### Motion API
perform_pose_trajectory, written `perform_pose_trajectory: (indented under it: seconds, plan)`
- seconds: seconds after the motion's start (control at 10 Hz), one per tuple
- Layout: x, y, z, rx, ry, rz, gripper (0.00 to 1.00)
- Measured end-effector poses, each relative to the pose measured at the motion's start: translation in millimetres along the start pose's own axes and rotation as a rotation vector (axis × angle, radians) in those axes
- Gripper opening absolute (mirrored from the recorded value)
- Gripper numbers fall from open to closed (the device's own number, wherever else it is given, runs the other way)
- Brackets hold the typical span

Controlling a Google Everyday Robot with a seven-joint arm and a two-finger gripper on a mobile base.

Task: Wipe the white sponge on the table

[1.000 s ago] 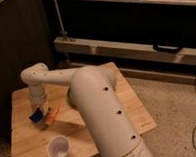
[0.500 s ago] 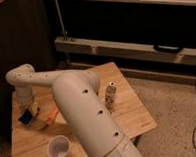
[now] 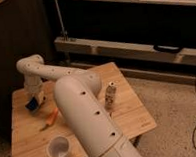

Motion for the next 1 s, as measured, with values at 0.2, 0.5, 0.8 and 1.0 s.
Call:
perform_pose_trajectory:
  seconds: [0.2,0.5,0.8,1.0]
  plan:
    - [14,17,1,-0.014,0.005,0.056,0.50]
    - [19,47,-12,-0.006,0.025,0.083,0.50]
    - [17,86,-22,-0.033,0.040,0.095,0.50]
    - [-6,94,-14,-0.042,0.011,0.073,0.50]
